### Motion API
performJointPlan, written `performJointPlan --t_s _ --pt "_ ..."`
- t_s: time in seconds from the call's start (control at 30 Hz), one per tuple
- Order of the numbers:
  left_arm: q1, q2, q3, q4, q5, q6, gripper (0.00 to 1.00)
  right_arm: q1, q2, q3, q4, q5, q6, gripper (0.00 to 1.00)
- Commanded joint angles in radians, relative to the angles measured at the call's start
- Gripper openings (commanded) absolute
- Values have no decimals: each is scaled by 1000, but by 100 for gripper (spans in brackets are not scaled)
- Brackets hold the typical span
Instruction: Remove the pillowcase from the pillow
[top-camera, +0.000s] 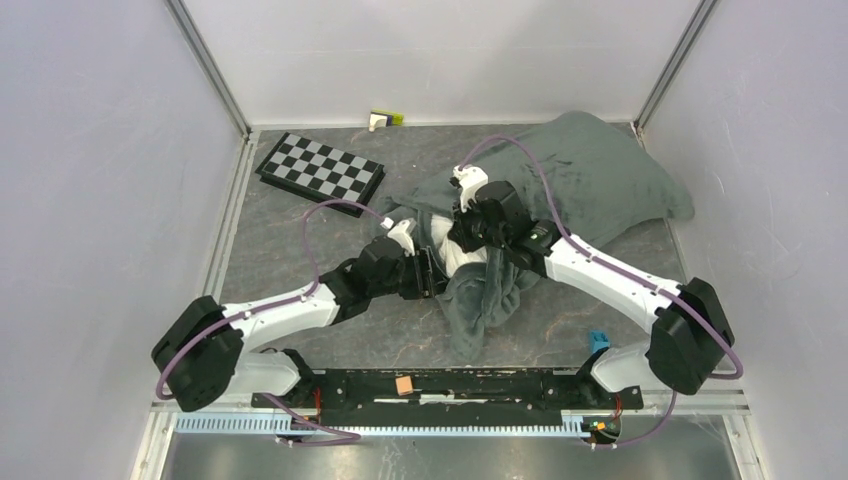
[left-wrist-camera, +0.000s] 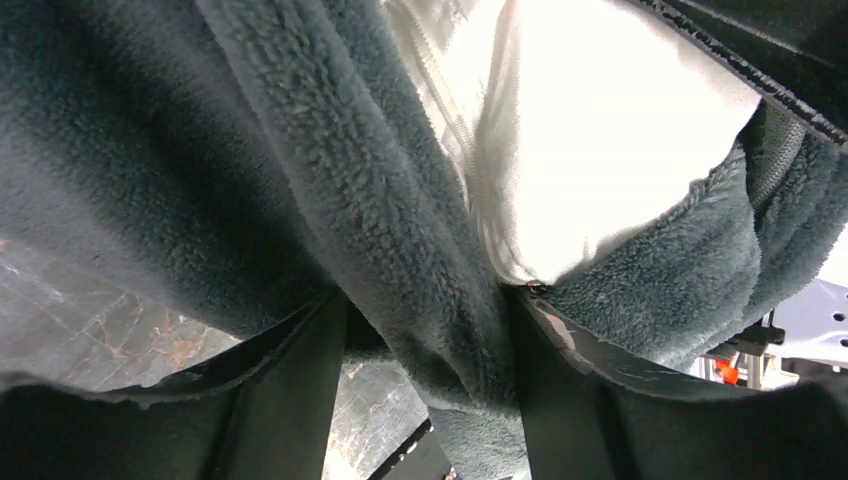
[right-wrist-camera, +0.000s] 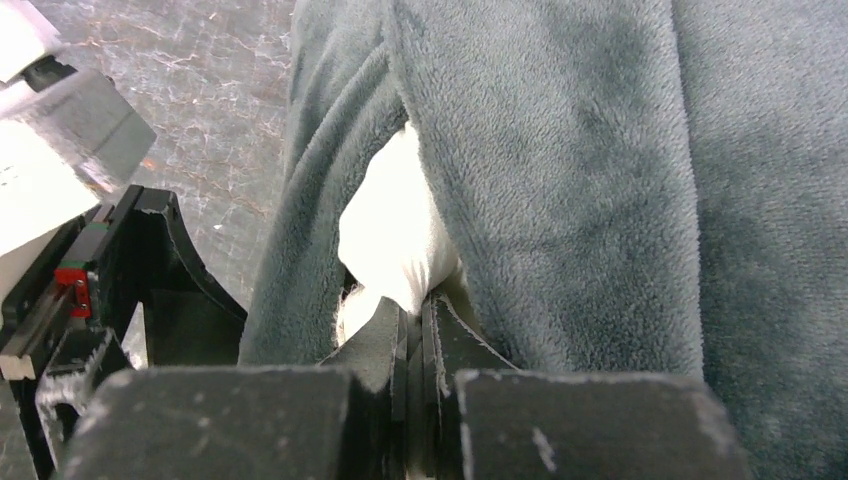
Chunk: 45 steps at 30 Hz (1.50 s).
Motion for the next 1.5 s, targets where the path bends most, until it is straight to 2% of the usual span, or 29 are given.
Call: performJointPlan --t_s 0.0,0.2,0.33,0.43,0.6,0.73,0.87,0.97,1.07,1.13,1.27,1.33,1.47 --pt "-48 28 -19 72 122 -98 69 34 16 83 191 93 7 0" --pt "-176 92 17 59 99 -90 71 51 69 154 180 138 2 0" --pt "-279 142 81 -34 16 -55 70 52 120 227 157 169 3 0" --pt "-345 126 67 -52 -76 -65 70 47 137 281 132 218 6 0" --pt "-392 114 25 -59 -148 -69 71 -1 155 366 102 211 21 0" --pt "-408 199 35 -69 -195 -76 69 -35 170 453 63 171 37 0" --pt "-402 222 -52 52 -249 -132 66 -88 155 523 15 131 44 0" --pt "-360 173 -135 143 -234 -164 64 -104 137 565 -54 95 15 0" --pt "-233 84 -191 199 -124 -148 59 -106 64 483 -72 55 -9 0" --pt "-129 29 -181 146 -62 -99 58 -109 -16 386 -53 44 -17 0" --pt "47 -12 -55 -86 -65 50 61 -115 -166 237 -56 -6 -19 0" --pt "119 1 -5 -149 -73 78 68 -117 -224 176 -52 -43 -11 0" --pt "270 69 33 -134 14 71 72 -117 -324 80 -56 -74 1 0"
